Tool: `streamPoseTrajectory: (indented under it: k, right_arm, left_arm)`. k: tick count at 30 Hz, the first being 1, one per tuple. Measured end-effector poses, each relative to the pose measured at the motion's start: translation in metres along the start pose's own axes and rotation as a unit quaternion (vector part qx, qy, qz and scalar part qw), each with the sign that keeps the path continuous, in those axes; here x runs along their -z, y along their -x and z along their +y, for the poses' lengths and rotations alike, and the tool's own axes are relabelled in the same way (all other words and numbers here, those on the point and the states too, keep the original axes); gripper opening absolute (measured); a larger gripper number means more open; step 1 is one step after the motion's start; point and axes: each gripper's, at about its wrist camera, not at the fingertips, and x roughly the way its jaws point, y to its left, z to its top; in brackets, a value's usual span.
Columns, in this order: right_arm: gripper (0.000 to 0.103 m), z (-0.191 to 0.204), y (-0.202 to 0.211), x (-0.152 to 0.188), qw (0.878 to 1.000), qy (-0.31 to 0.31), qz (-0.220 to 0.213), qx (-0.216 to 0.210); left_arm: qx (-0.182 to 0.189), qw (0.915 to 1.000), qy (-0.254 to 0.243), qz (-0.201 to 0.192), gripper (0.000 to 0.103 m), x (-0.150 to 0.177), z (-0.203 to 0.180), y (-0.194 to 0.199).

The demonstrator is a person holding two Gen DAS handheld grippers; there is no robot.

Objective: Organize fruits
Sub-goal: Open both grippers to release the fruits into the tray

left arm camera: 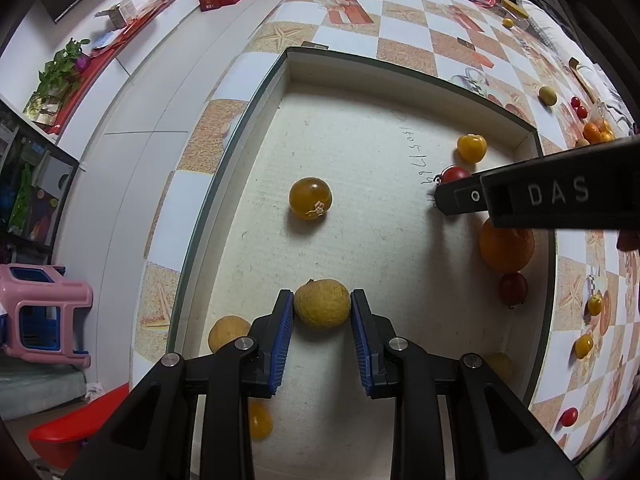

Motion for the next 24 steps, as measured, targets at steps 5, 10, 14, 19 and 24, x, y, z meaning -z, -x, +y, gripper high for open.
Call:
streamPoseTrajectory:
  k: [5,10,14,19,24]
  right_arm:
    - [0.055,-0.014,0.005,0.003,1.0,-0.004,0.0,-0.006]
    - [0.055,-0.024,0.014,0.005,1.0,-0.02,-0.012,-0.017]
    - [0.055,-0.036,0.021,0.006,0.998,-0.043,-0.019,-0.041]
    - [0.055,-0.038,0.03,0.012,0.998,-0.045,-0.025,-0.046]
    - [0.057,-0.041,0.041,0.017,0.996,-0.054,-0.032,-0.057]
  left_arm:
    - [0.001,1.0,-0.008,0.0,0.03,0.005,-0.001,0.001]
    - [0.005,1.0,-0.008,0.003,0.03,0.006,-0.001,0.002]
    - [0.007,0.9998,-0.015,0.006,0.037,0.008,-0.005,0.002]
    - [-0.003,0.9996,-0.024,-0.015,0.076,0.008,-0.012,0.011]
    - [0.002,0.9996,-0.027,-0.002,0.076,0.005,-0.017,0.014]
